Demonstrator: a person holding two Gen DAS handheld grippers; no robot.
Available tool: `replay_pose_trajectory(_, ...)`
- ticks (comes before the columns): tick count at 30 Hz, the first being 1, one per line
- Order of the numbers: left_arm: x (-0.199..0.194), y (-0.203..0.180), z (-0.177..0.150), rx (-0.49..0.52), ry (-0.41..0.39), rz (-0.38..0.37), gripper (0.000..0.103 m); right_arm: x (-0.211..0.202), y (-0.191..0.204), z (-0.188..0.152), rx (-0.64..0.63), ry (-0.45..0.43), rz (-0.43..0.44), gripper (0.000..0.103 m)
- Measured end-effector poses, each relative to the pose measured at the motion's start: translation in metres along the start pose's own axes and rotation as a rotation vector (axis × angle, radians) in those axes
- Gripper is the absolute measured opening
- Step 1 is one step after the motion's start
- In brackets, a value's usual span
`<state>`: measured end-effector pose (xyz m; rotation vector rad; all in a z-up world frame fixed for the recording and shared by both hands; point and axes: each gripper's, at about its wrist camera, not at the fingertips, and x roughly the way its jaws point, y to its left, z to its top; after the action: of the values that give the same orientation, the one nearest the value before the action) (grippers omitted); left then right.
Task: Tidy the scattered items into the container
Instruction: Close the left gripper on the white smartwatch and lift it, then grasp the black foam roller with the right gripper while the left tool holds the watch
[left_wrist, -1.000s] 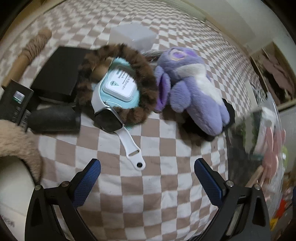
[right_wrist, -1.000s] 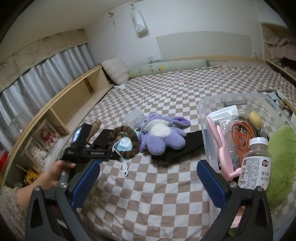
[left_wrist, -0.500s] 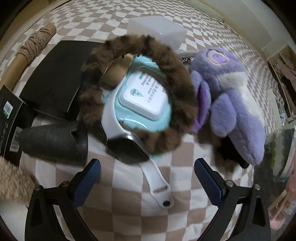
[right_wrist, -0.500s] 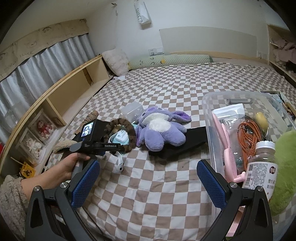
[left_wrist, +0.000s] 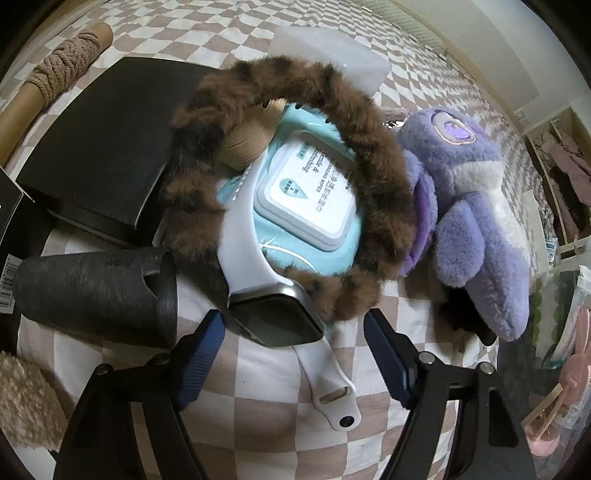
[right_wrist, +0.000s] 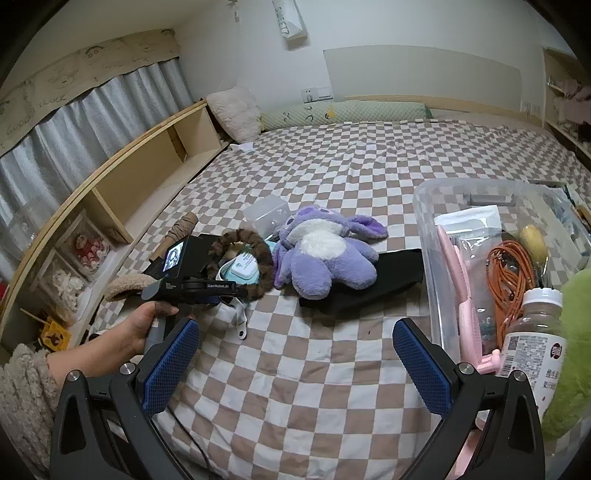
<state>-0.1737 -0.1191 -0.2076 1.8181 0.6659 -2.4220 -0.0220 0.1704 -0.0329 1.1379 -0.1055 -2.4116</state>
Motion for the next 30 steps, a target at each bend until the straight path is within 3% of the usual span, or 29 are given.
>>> replay_pose_trajectory(3,-0.003,0.005,-0.002,0.025,-0.01,0.016,0.071,0.003,0.002,-0.001,-0.002,0.008,0.001,0.103)
replay_pose_trajectory(5,0.005,0.008,-0.012,0.052,-0.018,0.038,0.052,0.005,0.004,-0.003,-0.01,0.015,-0.001,0.103)
replay_pose_trajectory(8,0.007,0.01,-0.025,0.066,-0.024,0.045,0.046,0.009,0.005,-0.003,-0.01,0.019,-0.006,0.103)
replay_pose_trajectory(18,-0.023,0.026,-0.045,0.098,-0.056,0.044,0.045,0.025,0.002,-0.004,0.042,0.021,-0.007,0.103)
replay_pose_trajectory(30,-0.058,0.045,-0.051,0.164,-0.079,0.038,0.04,0.09,0.032,-0.019,-0.081,0.169,0.025,0.103)
